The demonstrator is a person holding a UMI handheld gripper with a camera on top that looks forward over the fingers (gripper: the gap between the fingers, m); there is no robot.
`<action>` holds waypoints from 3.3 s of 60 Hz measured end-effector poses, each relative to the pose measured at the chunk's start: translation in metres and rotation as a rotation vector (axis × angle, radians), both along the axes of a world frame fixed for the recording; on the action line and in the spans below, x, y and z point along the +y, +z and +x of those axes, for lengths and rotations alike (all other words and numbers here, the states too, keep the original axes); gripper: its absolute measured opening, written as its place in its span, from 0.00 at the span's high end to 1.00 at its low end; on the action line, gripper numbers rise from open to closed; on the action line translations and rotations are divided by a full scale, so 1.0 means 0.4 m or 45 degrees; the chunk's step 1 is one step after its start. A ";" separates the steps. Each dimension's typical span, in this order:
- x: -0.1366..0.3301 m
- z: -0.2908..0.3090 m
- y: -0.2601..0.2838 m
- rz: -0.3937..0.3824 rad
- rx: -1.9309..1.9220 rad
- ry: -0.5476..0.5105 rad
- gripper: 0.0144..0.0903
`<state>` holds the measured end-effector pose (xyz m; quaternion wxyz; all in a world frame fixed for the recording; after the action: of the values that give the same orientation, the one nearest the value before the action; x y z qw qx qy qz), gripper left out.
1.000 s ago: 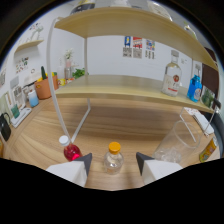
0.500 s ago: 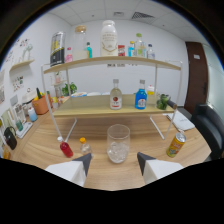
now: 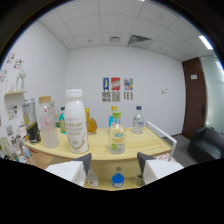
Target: Make me a cup of Vodka Sunrise.
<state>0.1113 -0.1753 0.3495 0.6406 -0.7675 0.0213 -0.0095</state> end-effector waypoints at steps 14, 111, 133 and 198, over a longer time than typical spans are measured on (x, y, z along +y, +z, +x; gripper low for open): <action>0.159 0.019 0.049 0.009 -0.011 0.016 0.26; -0.073 0.067 -0.449 -0.306 -1.204 0.098 0.73; -0.041 0.009 -0.450 -0.279 -2.362 0.389 0.72; -0.050 0.061 -0.475 -0.088 -0.101 0.178 0.72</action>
<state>0.1356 -0.1955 0.1595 0.6131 -0.7879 -0.0582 0.0042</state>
